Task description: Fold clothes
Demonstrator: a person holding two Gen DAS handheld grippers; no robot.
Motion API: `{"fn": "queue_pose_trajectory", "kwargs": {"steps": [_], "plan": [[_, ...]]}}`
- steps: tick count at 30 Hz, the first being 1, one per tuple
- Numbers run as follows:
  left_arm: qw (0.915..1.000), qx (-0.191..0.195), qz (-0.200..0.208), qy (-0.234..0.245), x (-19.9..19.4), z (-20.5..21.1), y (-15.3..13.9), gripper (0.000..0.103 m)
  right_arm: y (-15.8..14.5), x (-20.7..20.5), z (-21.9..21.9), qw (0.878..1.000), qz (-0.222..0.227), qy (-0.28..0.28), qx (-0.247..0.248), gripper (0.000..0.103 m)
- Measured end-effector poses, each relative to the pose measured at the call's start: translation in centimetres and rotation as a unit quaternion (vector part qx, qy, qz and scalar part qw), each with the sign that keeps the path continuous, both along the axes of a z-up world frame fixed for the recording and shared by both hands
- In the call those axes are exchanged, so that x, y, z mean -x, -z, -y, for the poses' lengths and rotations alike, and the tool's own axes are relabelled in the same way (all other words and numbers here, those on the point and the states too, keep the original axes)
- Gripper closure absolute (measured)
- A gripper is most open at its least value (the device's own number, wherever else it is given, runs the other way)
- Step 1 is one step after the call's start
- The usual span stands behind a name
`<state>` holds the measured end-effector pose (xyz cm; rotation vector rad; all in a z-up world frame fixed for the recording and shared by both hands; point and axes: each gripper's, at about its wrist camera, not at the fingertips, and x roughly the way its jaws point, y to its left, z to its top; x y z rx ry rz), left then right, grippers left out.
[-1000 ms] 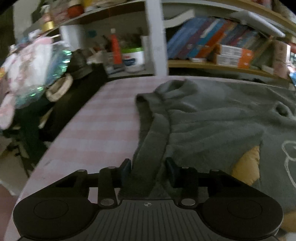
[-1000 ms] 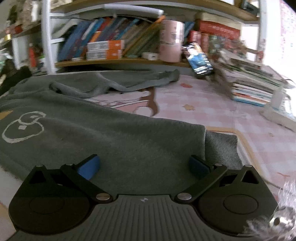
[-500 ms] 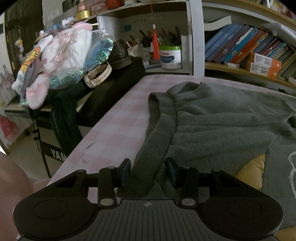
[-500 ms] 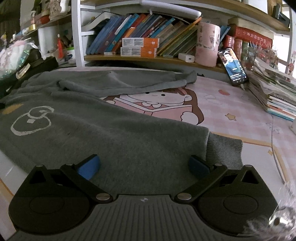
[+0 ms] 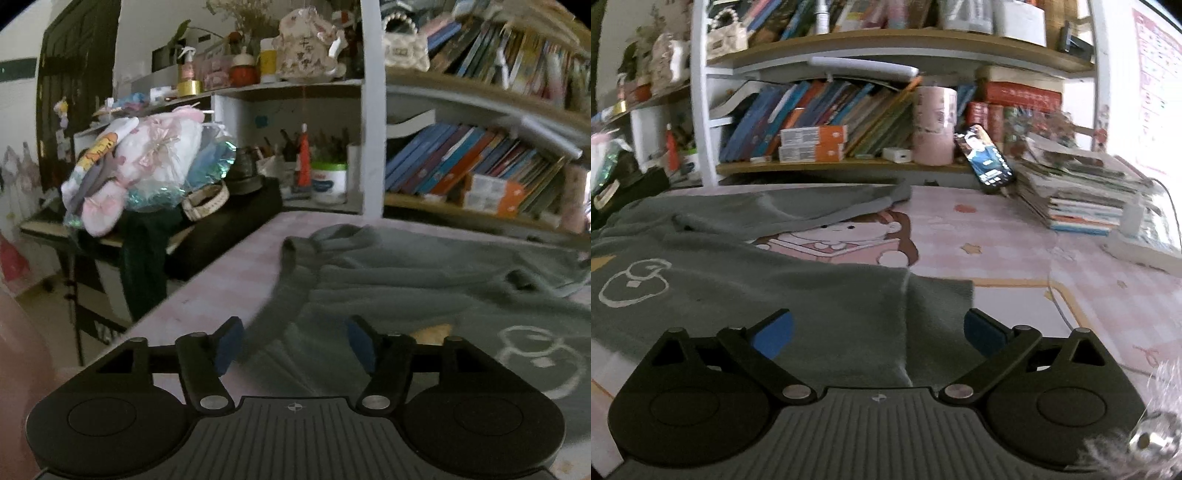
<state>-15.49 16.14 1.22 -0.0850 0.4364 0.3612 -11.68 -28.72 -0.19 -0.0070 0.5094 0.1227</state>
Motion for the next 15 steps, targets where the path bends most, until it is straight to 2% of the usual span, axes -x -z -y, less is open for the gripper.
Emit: {"fn": "queue_pose_trajectory", "kwargs": {"steps": [6,8,11,15], "plan": [[0.9993,0.009,0.015,0.033,1.3,2.1,-0.5,0.025,0.3,1.2,0.2,1.000,-0.009,0.007,0.009,0.003],[0.9989,0.007,0.020,0.041,1.6,2.6,-0.8,0.015,0.3,1.6,0.2,1.000,-0.010,0.008,0.008,0.003],[0.9984,0.004,0.029,0.048,2.2,3.3,-1.3,0.011,0.4,2.2,0.4,1.000,-0.012,0.017,0.011,0.010],[0.9976,-0.015,0.036,0.057,2.9,3.9,-1.6,0.009,0.4,2.5,1.2,0.999,-0.021,0.037,0.007,0.019]]}}
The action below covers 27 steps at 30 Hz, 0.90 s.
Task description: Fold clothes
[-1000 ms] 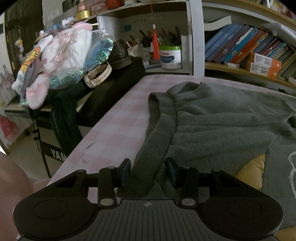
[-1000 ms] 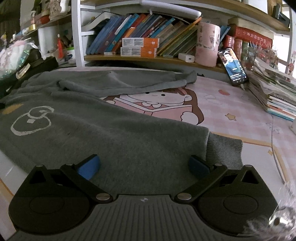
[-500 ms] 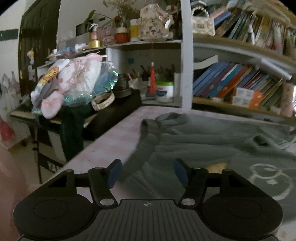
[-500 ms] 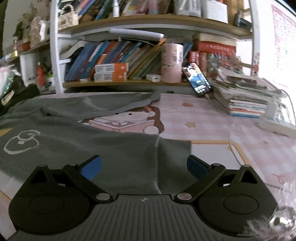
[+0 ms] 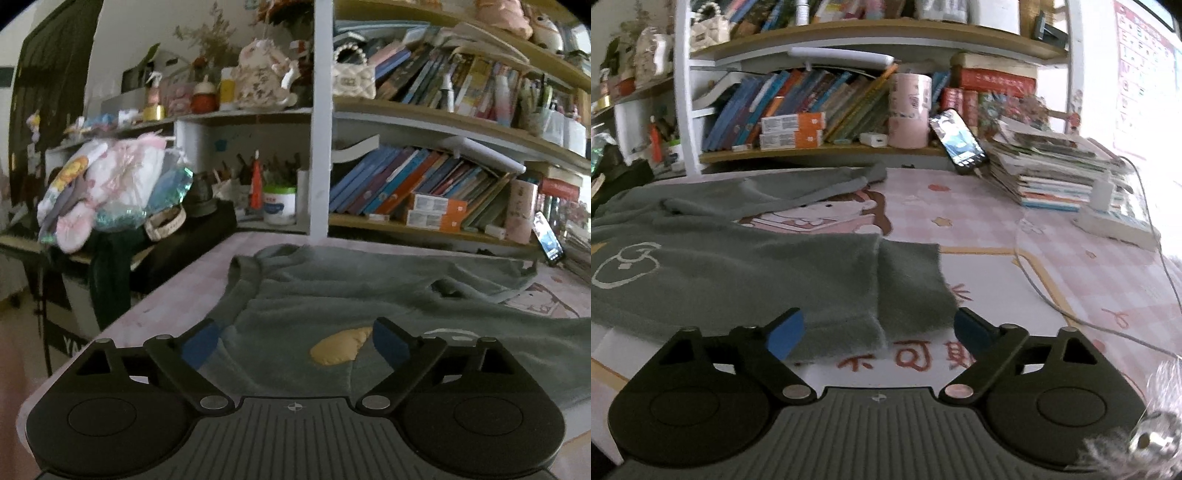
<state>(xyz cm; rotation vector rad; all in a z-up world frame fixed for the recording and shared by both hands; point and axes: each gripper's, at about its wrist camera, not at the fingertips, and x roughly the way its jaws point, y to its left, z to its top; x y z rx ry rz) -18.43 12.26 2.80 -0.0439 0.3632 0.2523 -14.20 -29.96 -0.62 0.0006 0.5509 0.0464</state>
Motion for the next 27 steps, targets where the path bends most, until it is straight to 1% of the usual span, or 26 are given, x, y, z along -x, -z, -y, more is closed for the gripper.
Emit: {"fn": "queue_pose_trajectory", "kwargs": {"steps": [3,7,8,9,11,13,14,16,19,21,24,27], "plan": [[1.0000,-0.009,0.000,-0.003,0.2,-0.1,0.0,0.007,0.1,-0.4,1.0,1.000,-0.009,0.022,-0.006,0.022],[0.9999,-0.002,-0.005,-0.010,0.2,-0.7,0.0,0.007,0.0,-1.8,1.7,0.999,-0.015,0.041,-0.009,0.027],[0.9999,-0.001,-0.004,-0.011,0.3,-0.8,-0.1,0.007,-0.1,-2.1,1.7,0.999,-0.016,0.042,-0.008,0.032],[0.9999,-0.004,0.000,-0.009,0.5,-0.9,-0.4,0.007,-0.2,-2.5,1.5,0.999,-0.018,0.041,-0.006,0.037],[0.9998,-0.013,0.012,-0.006,1.1,-0.9,-1.0,0.006,-0.2,-3.3,1.3,0.999,-0.028,0.035,-0.002,0.040],[0.9992,-0.027,0.025,-0.012,1.7,-1.1,-1.5,0.003,0.1,-4.1,1.2,0.999,-0.043,0.033,-0.001,0.040],[0.9992,-0.027,0.027,-0.015,1.8,-1.4,-1.6,0.003,0.2,-4.2,1.2,0.998,-0.048,0.032,-0.003,0.041],[0.9992,-0.022,0.026,-0.021,2.0,-1.9,-1.5,0.003,0.4,-4.3,1.2,0.998,-0.057,0.028,-0.010,0.041],[0.9993,-0.003,0.020,-0.031,1.6,-2.5,-1.1,0.003,0.5,-4.1,1.2,0.997,-0.064,0.026,-0.024,0.042],[0.9995,0.004,0.012,-0.028,1.3,-2.5,-0.6,0.003,0.5,-3.8,0.9,0.998,-0.063,0.021,-0.021,0.045],[0.9998,-0.003,0.000,-0.018,0.7,-2.0,0.0,0.003,0.5,-3.2,0.3,0.998,-0.063,0.007,-0.015,0.059],[0.9998,-0.015,0.002,-0.010,1.0,-1.5,0.0,0.003,0.2,-2.0,-0.3,0.998,-0.066,-0.016,-0.004,0.064]]}}
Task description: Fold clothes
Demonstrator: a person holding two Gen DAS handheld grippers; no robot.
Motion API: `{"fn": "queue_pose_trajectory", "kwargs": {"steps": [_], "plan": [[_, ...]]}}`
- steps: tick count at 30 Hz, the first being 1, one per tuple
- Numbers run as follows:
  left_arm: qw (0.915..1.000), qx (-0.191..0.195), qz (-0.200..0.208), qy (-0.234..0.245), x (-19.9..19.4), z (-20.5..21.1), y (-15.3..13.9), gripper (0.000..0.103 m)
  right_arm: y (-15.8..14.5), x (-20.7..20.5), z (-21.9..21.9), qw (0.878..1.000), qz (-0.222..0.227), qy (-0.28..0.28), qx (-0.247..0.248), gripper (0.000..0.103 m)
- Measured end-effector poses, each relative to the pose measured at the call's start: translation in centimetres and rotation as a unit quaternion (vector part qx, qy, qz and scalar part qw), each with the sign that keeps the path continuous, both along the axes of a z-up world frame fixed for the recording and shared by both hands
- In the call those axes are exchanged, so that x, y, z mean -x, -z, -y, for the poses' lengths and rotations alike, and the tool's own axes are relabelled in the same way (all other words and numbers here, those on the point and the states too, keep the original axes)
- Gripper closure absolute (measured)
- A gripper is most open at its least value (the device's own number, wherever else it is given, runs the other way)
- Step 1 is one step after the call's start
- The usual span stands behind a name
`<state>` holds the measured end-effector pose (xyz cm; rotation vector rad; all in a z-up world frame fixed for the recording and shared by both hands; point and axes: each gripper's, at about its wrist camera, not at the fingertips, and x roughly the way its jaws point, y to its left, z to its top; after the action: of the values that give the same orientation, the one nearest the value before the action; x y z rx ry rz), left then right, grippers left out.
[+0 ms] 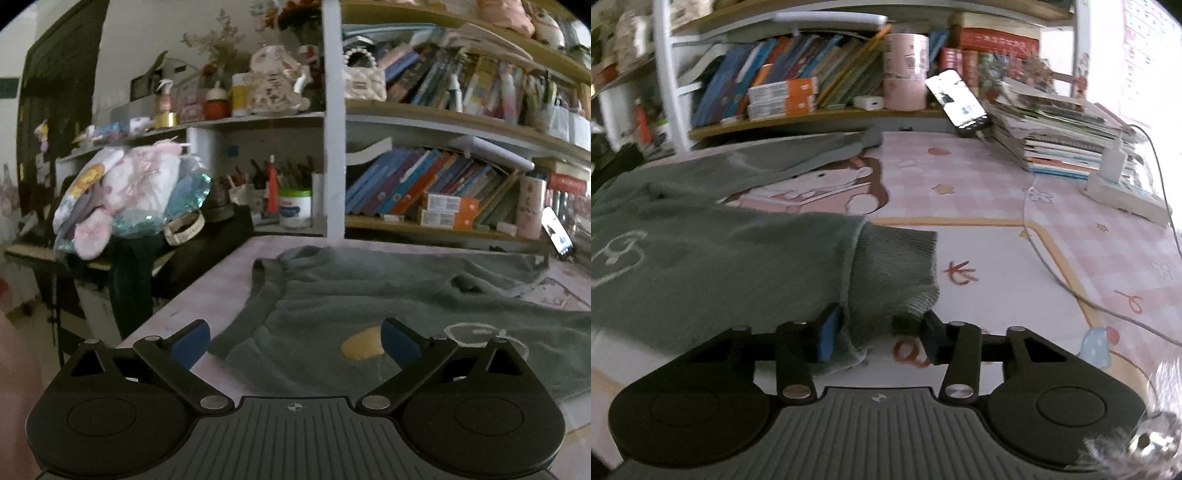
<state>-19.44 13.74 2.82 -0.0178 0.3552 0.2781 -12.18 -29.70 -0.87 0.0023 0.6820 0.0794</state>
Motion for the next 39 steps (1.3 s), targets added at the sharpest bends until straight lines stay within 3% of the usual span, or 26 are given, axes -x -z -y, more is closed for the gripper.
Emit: {"fn": "queue_pose_trajectory", "kwargs": {"steps": [4,8,14,18,23,33,34,37,39], "plan": [[1.0000,-0.001,0.005,-0.003,0.4,-0.2,-0.2,0.003,-0.2,1.0,0.8,1.000,0.000,0.002,0.015,0.065],[0.9998,0.008,0.001,-0.017,0.2,-1.1,-0.1,0.003,-0.4,1.8,1.6,0.999,0.007,0.014,0.028,0.050],[0.9996,0.018,-0.004,-0.023,-0.1,-1.6,0.3,0.003,-2.3,3.4,0.2,0.995,0.082,0.013,0.063,0.050],[0.9993,0.022,-0.010,-0.027,-0.3,-1.9,0.7,0.003,-2.7,3.9,-1.5,0.993,0.098,-0.023,0.067,0.059],[0.9989,0.028,-0.013,-0.035,-0.2,-2.4,1.0,0.003,-1.2,3.1,-2.2,0.995,0.070,-0.035,0.058,0.078],[0.9980,0.044,-0.013,-0.042,-0.6,-2.9,1.6,0.003,0.8,2.8,-2.0,0.995,0.048,-0.025,0.079,0.079],[0.9977,0.049,-0.009,-0.046,-0.5,-3.0,1.7,0.008,0.8,2.8,-2.1,0.995,0.048,-0.026,0.082,0.078],[0.9957,0.077,-0.010,-0.051,-0.6,-3.7,1.8,0.034,0.9,2.8,-2.1,0.994,0.052,-0.029,0.087,0.078],[0.9939,0.092,-0.009,-0.059,-0.6,-4.2,1.8,0.039,1.0,2.9,-2.0,0.994,0.054,-0.029,0.086,0.078]]}}
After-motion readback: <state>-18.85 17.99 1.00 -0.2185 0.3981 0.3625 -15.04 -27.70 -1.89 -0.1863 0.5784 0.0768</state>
